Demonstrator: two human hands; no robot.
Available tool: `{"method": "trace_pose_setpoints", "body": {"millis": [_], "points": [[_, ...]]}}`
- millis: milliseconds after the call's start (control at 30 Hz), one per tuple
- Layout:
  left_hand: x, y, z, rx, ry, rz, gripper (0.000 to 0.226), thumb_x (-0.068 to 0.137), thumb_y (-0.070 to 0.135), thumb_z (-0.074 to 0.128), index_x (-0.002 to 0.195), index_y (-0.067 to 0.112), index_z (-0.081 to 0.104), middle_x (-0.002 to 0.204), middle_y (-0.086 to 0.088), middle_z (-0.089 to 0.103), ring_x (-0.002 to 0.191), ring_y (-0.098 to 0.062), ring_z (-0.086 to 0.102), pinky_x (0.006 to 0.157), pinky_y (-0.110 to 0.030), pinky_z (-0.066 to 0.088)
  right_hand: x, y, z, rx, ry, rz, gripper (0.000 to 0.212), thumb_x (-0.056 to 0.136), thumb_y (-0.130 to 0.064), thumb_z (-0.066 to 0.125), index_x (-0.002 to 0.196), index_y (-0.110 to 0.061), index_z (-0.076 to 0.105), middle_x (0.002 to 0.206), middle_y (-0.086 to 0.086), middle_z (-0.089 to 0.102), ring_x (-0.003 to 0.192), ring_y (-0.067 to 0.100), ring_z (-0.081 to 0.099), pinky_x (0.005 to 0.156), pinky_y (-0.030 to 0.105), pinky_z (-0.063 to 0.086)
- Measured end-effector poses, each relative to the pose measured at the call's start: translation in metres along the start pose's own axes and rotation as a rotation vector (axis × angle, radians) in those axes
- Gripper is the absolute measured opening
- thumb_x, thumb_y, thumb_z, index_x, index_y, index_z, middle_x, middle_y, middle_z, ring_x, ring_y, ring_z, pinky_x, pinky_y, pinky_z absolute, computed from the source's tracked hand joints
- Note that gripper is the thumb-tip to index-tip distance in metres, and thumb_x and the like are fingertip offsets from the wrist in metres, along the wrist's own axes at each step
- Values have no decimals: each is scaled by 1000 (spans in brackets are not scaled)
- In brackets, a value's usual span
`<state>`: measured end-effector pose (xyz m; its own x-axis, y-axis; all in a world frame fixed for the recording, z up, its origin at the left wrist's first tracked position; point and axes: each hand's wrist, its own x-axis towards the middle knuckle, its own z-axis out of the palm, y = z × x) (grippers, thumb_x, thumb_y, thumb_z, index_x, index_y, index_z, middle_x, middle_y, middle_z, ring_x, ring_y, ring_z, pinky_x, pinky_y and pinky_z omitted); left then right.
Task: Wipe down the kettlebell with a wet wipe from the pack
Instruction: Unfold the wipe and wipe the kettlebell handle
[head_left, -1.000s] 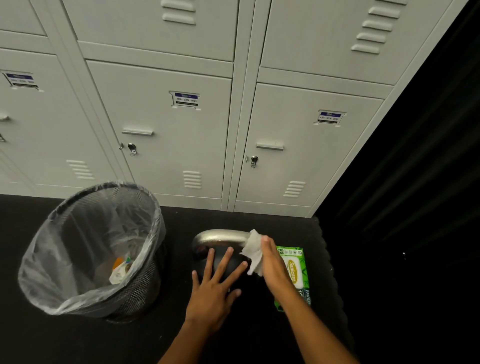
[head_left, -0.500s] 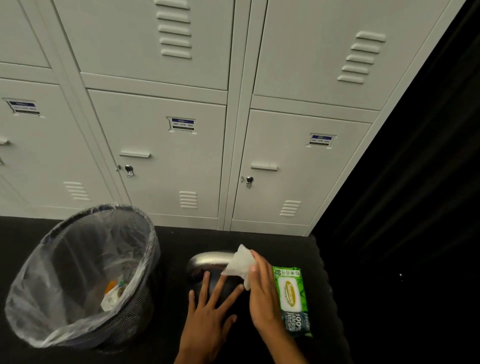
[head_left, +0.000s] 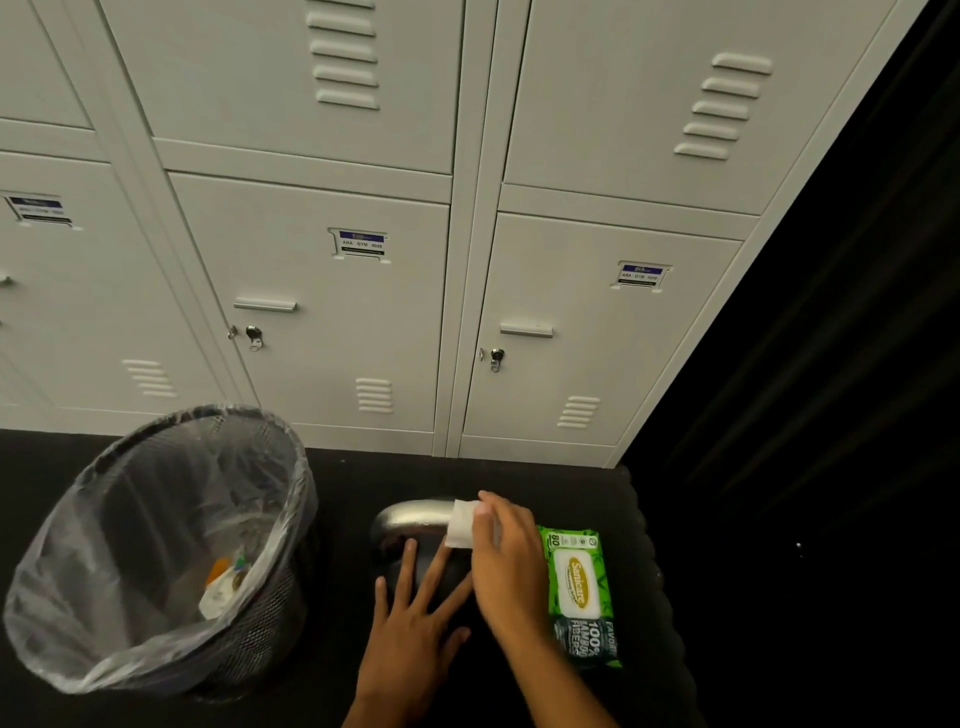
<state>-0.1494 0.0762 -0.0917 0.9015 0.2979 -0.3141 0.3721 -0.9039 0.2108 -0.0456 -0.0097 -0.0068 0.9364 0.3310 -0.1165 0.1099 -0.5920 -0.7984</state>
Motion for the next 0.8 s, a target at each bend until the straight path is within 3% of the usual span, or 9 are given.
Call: {"method": "trace_pose_setpoints", "body": {"millis": [67, 133, 200, 267, 400, 567, 633, 700, 800], "points": [[0, 2, 6, 6, 11, 13, 97, 79, 68, 62, 156, 48, 6, 167, -1, 0, 149, -38, -1, 97, -61, 36, -14, 20, 5, 51, 4, -78, 47, 100, -54, 32, 146, -47, 37, 150, -23, 28, 140, 4, 27, 114, 34, 34], [0, 4, 4, 13, 117, 72, 83, 92, 62, 49, 150, 57, -11, 162, 8, -29, 146, -30, -28, 110, -64, 15, -14, 30, 3, 196, -29, -28, 51, 95, -61, 26, 146, -55, 29, 155, -22, 22, 144, 4, 19, 119, 37, 25], [-3, 7, 4, -23, 115, 94, 77, 99, 58, 36, 138, 65, -30, 147, 18, -51, 134, -21, -50, 113, -59, -11, -9, 34, 1, 452, -54, 93, 40, 99, -58, 30, 139, -54, 35, 156, -8, 35, 141, 14, 35, 117, 42, 32], [-5, 11, -1, -66, 83, 83, 76, 101, 57, 34, 134, 66, -34, 145, 20, -53, 132, -21, -53, 113, -57, -16, 0, 34, -5, 609, -98, 286, 35, 103, -50, 32, 134, -40, 45, 144, 5, 51, 128, 21, 50, 111, 41, 39], [-5, 9, -3, -63, 29, 63, 77, 101, 56, 35, 133, 66, -34, 144, 20, -54, 131, -21, -54, 115, -59, -13, 27, 20, -21, 383, -235, 619, 59, 102, -55, 31, 135, -12, 54, 124, 16, 61, 105, 27, 57, 93, 34, 44], [-2, 8, -4, -92, 35, 79, 82, 100, 54, 40, 130, 69, -35, 142, 22, -55, 127, -18, -57, 112, -59, -14, 27, -15, -23, 98, -252, 219, 41, 102, -48, 35, 130, -27, 56, 121, 7, 57, 99, 18, 54, 75, 28, 45], [-1, 5, -1, -3, 31, 51, 91, 95, 58, 50, 135, 66, -32, 151, 15, -46, 138, -25, -46, 112, -65, 3, 14, -9, -15, 4, -186, 78, 40, 102, -48, 35, 137, -36, 51, 137, 1, 48, 118, 16, 49, 95, 34, 47], [0, 2, 0, -34, 21, -2, 99, 87, 62, 59, 144, 61, -22, 160, 9, -32, 146, -30, -29, 108, -68, 21, -5, 6, -5, -16, -95, -48, 42, 104, -45, 34, 145, -44, 40, 155, -12, 32, 145, 14, 27, 118, 36, 29], [-1, 3, 6, -15, 45, 69, 86, 99, 57, 42, 130, 66, -37, 150, 12, -48, 134, -23, -52, 117, -63, -4, -22, 29, 1, 111, -33, -162, 41, 105, -45, 30, 142, -63, 28, 160, -29, 9, 149, -3, 2, 117, 25, 11]]}}
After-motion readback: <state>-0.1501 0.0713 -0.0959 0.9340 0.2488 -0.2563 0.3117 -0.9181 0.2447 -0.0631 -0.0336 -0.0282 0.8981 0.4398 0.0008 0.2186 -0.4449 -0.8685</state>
